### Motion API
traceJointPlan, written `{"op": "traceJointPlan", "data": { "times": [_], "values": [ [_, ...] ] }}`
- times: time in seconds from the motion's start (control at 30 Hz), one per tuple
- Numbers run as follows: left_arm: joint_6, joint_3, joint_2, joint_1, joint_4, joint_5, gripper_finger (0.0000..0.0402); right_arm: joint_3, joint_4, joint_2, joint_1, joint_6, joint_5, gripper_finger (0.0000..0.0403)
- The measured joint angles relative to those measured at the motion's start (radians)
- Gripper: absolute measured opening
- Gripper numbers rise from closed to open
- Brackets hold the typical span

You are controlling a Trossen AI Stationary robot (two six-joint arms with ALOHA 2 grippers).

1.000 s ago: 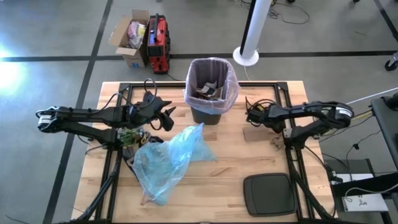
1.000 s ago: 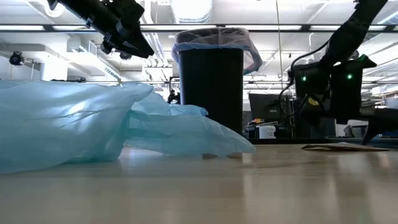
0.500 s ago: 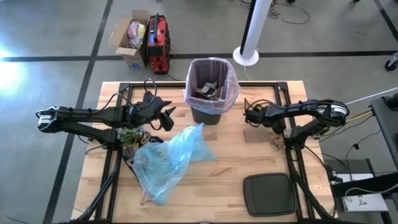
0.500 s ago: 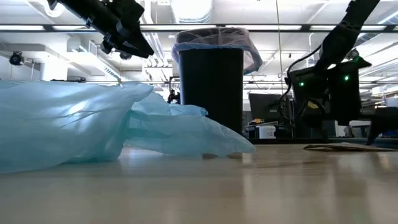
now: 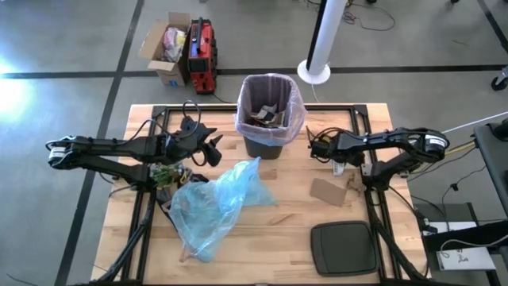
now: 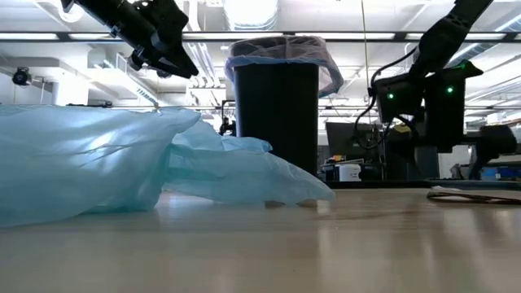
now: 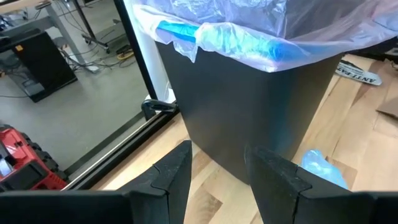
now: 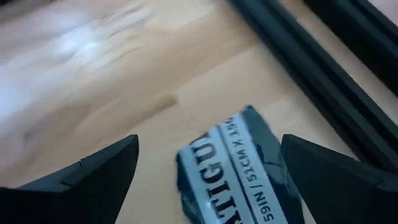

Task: Place trash/remove bag and relplace
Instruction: Put the white paper into the trash bin

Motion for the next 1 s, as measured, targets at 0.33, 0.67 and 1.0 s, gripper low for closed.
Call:
{"op": "traceJointPlan", "data": {
  "times": [0.33,0.67,1.0],
  "values": [
    [0.023,-0.001,-0.011,0.000,-0.015,0.000,0.0135,-0.009,0.125,-0.040,0.023,-0.303,-0.045,0.0380],
    [0.023,0.002,-0.030,0.000,-0.052,-0.002,0.0135,-0.145,0.155,-0.139,0.047,-0.219,-0.089,0.0380],
    [0.017,0.002,-0.030,0.001,-0.052,-0.002,0.0135,-0.217,0.259,-0.089,0.052,-0.268,-0.027,0.0380]
  ]
}}
